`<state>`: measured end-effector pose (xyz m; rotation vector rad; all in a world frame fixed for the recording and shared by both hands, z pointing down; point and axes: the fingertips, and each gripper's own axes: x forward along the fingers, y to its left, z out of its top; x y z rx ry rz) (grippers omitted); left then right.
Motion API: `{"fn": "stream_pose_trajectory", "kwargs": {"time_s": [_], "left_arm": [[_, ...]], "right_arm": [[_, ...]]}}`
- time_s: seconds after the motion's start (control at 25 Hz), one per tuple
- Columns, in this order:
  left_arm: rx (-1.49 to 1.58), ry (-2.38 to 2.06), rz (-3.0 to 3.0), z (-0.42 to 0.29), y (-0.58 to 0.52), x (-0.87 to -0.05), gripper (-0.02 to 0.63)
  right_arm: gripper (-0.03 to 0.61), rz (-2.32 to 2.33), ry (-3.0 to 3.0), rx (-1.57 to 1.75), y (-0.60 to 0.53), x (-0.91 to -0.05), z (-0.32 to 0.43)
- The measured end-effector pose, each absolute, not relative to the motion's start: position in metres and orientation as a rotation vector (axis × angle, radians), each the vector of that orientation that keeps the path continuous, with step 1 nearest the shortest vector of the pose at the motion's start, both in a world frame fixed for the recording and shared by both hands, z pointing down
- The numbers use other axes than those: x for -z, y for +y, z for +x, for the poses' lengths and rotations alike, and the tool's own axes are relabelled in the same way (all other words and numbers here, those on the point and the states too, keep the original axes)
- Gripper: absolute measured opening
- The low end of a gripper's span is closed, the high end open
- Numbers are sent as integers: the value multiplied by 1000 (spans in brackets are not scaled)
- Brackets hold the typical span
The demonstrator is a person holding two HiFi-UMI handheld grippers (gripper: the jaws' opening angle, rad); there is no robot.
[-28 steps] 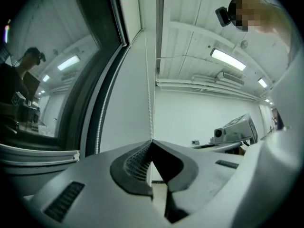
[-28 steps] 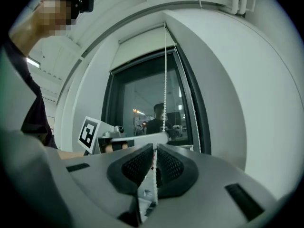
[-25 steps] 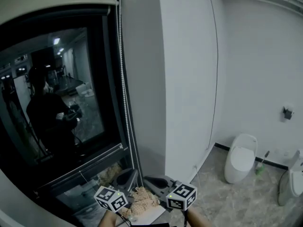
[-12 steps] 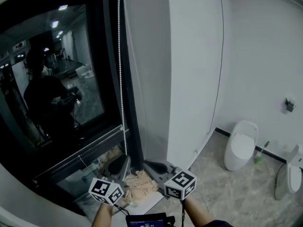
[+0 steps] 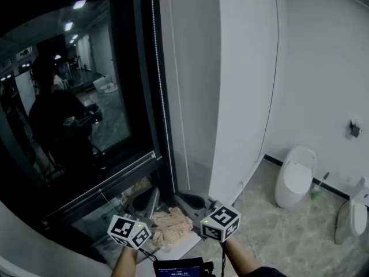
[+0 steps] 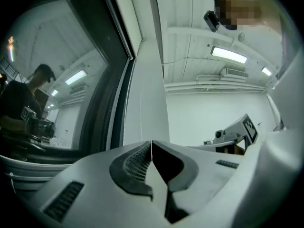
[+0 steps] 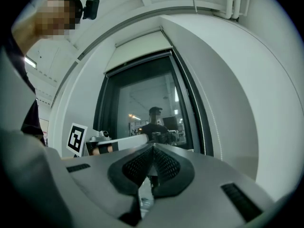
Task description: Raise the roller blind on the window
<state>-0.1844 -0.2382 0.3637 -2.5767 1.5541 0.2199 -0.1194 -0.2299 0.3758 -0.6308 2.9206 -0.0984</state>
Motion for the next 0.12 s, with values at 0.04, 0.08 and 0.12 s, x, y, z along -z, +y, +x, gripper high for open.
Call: {"fn": "stream_pose_trajectory", "kwargs": {"time_s": [0.04, 0.08, 0.12], "left_arm": [[-218, 1550, -2579, -185, -240, -364, 14], [-216, 1545, -2583, -186, -242, -364, 14], [-214, 1541, -2587, -187, -244, -364, 14]], "right_arm": [[8, -635, 2919, 99, -232, -375, -121], [8, -639, 2918, 99, -234, -374, -122], [8, -643, 2915, 100, -236, -373, -124]]}}
